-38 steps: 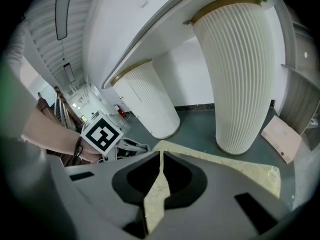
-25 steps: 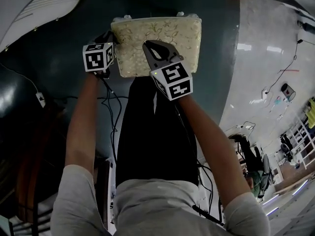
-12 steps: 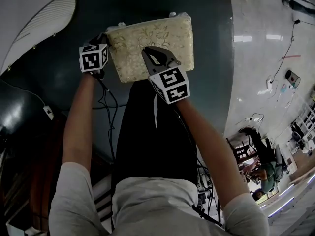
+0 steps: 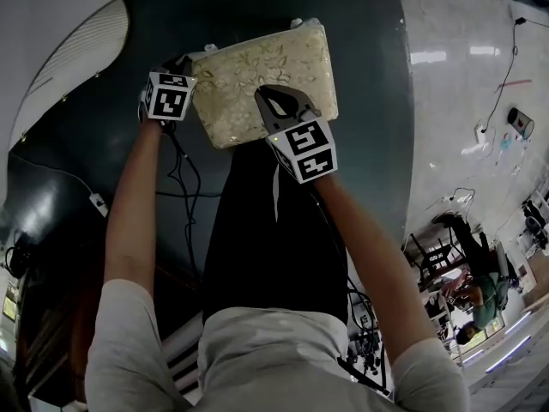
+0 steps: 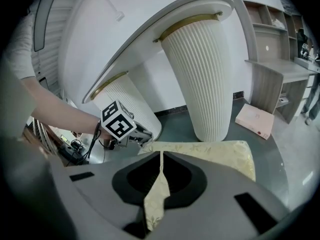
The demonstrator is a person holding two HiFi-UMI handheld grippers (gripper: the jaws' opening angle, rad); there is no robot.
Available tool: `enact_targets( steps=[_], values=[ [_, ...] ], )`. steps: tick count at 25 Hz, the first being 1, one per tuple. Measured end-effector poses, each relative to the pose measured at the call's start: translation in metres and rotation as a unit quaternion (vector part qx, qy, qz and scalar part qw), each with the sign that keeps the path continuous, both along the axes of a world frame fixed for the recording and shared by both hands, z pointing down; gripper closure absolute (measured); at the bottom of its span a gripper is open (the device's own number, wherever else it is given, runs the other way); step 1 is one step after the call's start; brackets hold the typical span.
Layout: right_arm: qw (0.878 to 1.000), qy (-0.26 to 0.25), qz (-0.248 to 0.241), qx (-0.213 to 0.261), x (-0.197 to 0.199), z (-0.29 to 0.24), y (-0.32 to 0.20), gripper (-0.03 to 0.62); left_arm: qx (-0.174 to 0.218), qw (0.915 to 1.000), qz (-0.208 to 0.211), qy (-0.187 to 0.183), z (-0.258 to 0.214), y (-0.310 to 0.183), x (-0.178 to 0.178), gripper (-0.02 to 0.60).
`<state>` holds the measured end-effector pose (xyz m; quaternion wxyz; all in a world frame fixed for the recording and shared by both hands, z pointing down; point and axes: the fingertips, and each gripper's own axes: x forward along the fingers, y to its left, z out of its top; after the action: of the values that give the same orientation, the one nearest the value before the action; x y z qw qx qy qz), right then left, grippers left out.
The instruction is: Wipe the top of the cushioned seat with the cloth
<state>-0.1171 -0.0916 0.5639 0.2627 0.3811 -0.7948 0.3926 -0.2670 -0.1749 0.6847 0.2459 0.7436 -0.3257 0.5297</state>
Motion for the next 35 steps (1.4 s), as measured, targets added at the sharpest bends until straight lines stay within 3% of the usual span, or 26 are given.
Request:
enact_targets(
  steps=[13, 35],
  values=[
    [0.999, -0.009, 0.034, -0.002, 0.030, 0.006, 0.005, 0.566, -0.029, 0.9993, 0.022, -0.006, 0.005, -0.004, 0.031, 0.561],
    [0.996, -0.013, 0.086, -0.004, 0.074, 0.008, 0.002, 0.566, -0.036, 0.9976, 0.057, 0.012, 0.000, -0.012, 0.096, 0.561]
  ],
)
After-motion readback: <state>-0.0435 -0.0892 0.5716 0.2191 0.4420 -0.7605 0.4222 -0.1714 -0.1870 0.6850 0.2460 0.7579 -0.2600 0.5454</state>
